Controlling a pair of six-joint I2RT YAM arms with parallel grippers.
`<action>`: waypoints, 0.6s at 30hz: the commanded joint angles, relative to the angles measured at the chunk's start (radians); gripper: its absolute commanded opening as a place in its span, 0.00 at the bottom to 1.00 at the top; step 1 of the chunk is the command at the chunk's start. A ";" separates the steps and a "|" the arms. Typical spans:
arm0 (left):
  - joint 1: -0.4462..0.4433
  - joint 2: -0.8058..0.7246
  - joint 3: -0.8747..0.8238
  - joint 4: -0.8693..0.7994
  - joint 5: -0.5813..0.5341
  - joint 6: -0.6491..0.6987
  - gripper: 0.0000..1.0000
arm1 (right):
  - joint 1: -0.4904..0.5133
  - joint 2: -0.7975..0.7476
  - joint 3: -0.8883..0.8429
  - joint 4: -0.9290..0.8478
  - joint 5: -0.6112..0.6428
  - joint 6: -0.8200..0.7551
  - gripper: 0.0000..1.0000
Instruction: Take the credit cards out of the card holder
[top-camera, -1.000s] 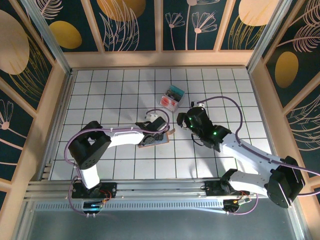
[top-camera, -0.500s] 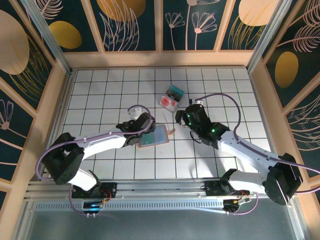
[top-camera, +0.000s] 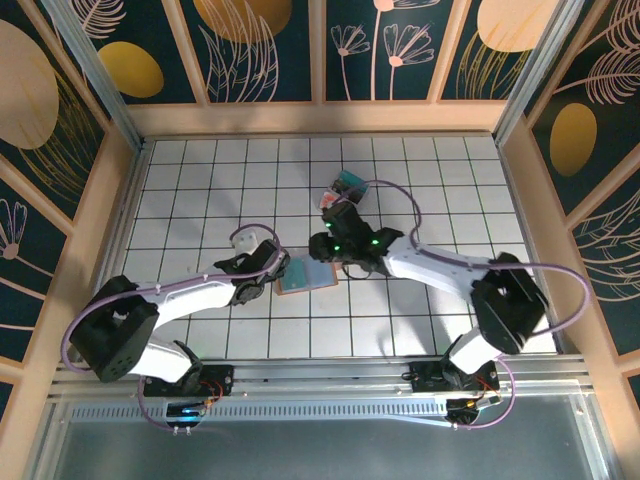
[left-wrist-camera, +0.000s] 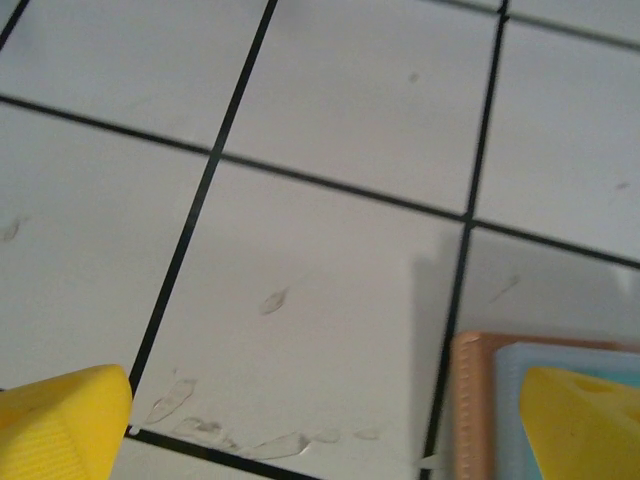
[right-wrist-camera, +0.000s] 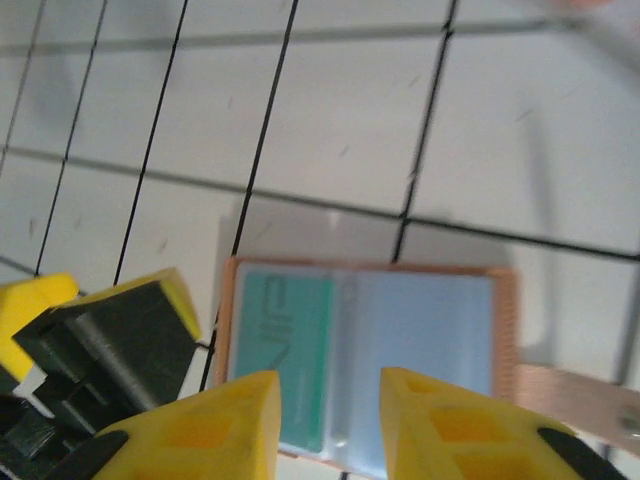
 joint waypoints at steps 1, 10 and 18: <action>0.010 0.036 -0.015 -0.020 0.023 -0.026 0.99 | 0.018 0.075 0.052 -0.036 -0.107 -0.015 0.29; 0.012 0.123 -0.017 0.027 0.062 -0.002 0.99 | 0.035 0.206 0.091 -0.022 -0.165 0.001 0.24; 0.013 0.140 -0.026 0.016 0.066 -0.002 0.99 | 0.028 0.267 0.104 -0.025 -0.149 -0.006 0.23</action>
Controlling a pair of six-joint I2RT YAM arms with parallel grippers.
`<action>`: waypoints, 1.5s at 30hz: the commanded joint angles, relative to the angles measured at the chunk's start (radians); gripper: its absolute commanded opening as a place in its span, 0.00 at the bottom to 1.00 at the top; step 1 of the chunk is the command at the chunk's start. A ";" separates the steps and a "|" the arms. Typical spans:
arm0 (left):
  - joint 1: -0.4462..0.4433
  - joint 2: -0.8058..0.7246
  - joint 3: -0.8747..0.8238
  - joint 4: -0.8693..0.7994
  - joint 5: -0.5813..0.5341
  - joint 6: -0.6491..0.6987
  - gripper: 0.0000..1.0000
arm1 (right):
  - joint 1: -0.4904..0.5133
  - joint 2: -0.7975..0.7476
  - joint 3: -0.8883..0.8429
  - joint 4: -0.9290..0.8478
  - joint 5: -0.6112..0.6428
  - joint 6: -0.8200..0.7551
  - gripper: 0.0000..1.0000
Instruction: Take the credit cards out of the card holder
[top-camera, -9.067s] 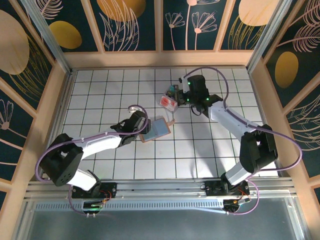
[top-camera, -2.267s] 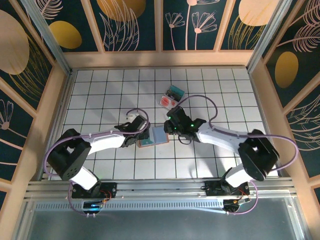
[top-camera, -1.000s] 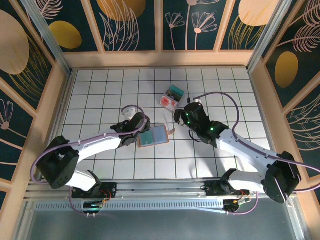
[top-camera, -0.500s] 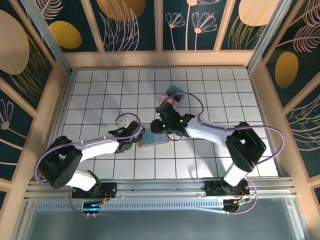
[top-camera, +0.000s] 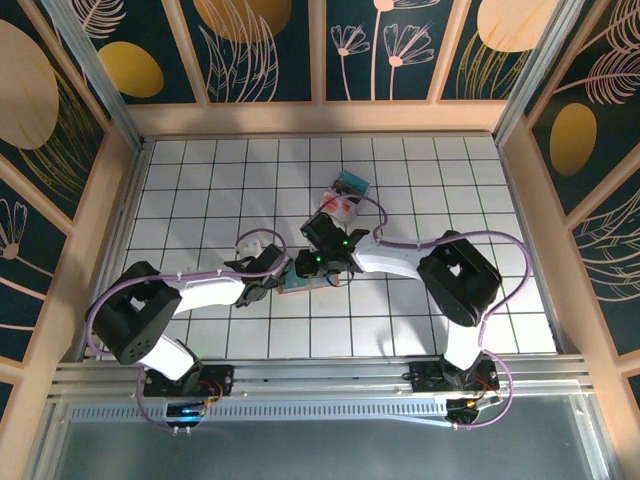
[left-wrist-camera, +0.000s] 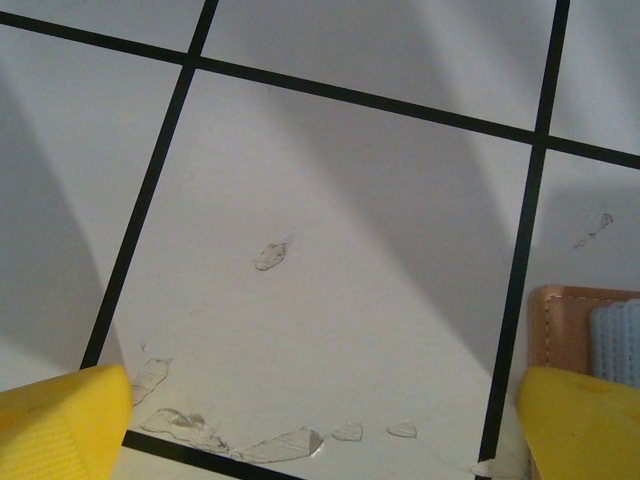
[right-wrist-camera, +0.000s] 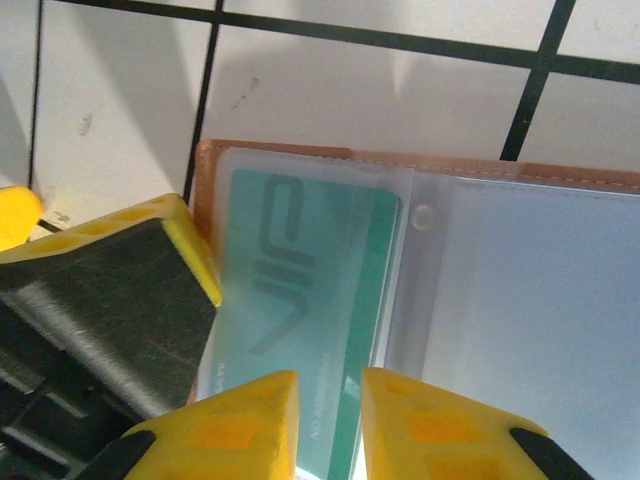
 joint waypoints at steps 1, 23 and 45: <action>0.008 0.028 -0.017 -0.031 0.020 0.000 0.99 | -0.001 0.027 0.027 -0.015 0.002 -0.006 0.23; 0.007 0.060 -0.003 -0.041 0.031 0.006 0.99 | -0.039 0.051 -0.060 0.119 -0.092 0.053 0.24; 0.008 0.077 -0.005 -0.053 0.040 0.008 0.99 | -0.079 -0.041 -0.134 0.255 -0.186 0.102 0.22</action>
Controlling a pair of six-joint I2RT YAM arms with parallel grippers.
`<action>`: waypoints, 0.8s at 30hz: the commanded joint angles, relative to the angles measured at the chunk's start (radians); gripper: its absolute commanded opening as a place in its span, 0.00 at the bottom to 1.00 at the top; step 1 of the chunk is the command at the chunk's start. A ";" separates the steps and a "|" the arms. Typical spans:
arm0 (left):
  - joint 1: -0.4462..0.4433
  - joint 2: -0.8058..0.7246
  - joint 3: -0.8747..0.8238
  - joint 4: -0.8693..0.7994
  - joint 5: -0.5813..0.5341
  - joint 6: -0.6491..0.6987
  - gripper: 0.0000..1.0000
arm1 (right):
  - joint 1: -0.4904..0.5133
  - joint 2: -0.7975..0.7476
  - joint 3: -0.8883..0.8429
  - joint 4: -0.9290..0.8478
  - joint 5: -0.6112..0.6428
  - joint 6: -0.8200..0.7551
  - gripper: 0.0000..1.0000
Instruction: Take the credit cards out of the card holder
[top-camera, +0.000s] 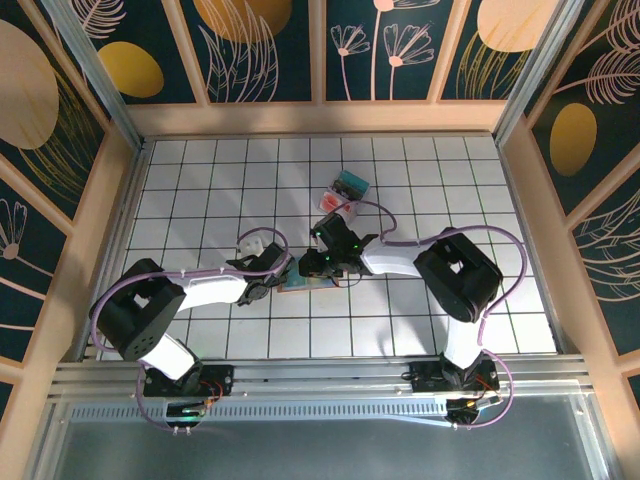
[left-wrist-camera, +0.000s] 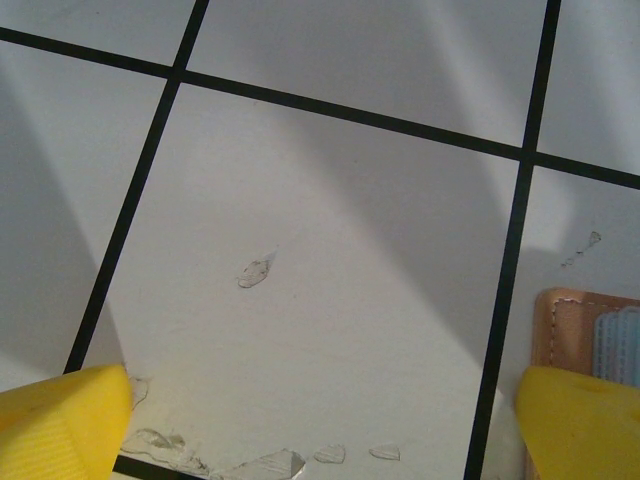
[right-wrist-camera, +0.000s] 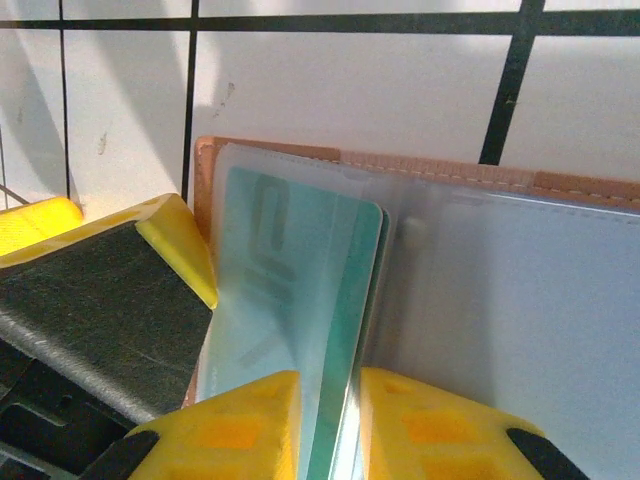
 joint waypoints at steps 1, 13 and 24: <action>0.008 0.051 -0.020 -0.068 0.045 0.010 0.99 | -0.007 -0.042 -0.010 0.038 -0.023 0.016 0.22; 0.008 0.054 -0.017 -0.068 0.047 0.007 0.99 | -0.013 -0.045 -0.033 0.068 -0.010 0.042 0.23; 0.008 0.059 -0.013 -0.063 0.049 0.007 0.99 | -0.017 -0.009 -0.041 0.072 -0.007 0.055 0.24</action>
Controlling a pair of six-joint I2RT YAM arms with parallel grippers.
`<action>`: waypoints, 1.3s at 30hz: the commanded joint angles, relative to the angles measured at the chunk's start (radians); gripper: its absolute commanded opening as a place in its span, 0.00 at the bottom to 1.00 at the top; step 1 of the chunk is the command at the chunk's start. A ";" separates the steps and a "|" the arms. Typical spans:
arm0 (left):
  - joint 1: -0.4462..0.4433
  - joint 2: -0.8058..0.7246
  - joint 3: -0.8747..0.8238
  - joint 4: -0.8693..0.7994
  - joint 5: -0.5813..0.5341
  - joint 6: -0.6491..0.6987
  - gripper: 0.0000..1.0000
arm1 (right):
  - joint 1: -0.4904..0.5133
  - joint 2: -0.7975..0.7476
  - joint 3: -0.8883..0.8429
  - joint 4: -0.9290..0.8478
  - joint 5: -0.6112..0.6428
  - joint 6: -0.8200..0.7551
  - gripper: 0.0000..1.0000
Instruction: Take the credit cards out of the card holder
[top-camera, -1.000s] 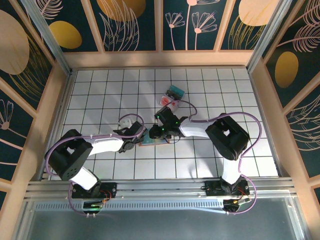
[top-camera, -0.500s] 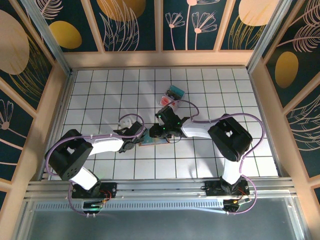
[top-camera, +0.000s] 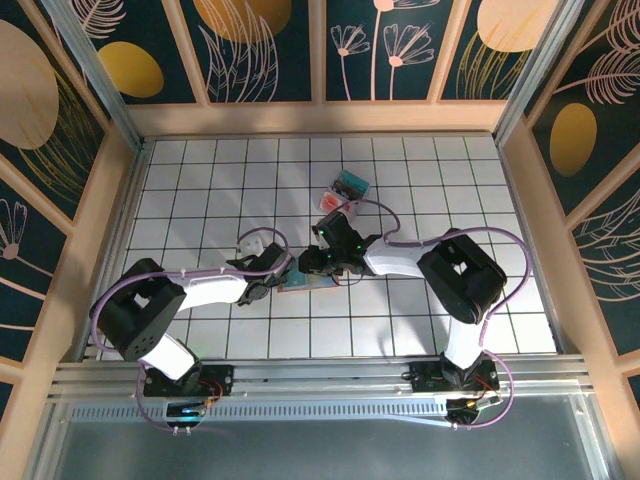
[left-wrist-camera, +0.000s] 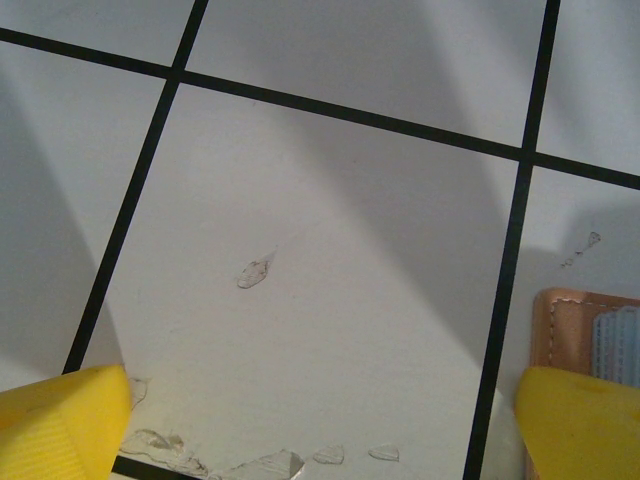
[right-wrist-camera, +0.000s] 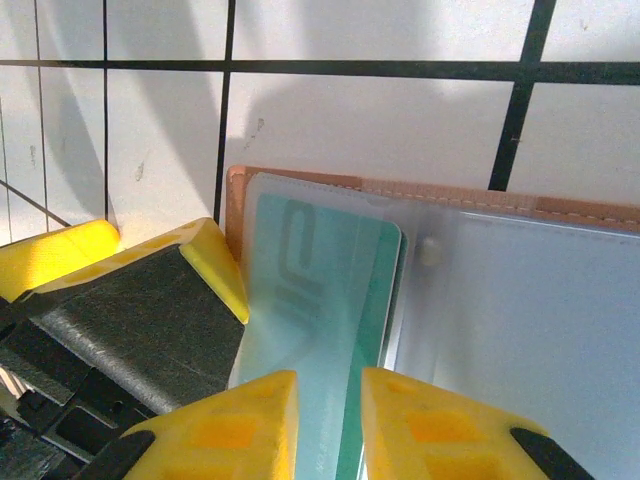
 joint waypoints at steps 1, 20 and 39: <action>0.007 0.056 -0.015 -0.064 0.049 0.010 0.99 | -0.008 0.012 -0.021 0.017 -0.004 0.022 0.24; 0.008 0.068 -0.015 -0.058 0.056 0.009 0.99 | -0.010 0.030 -0.027 0.060 -0.040 0.040 0.24; 0.008 0.084 -0.014 -0.052 0.066 0.013 0.99 | -0.027 -0.030 -0.057 0.108 -0.079 0.051 0.20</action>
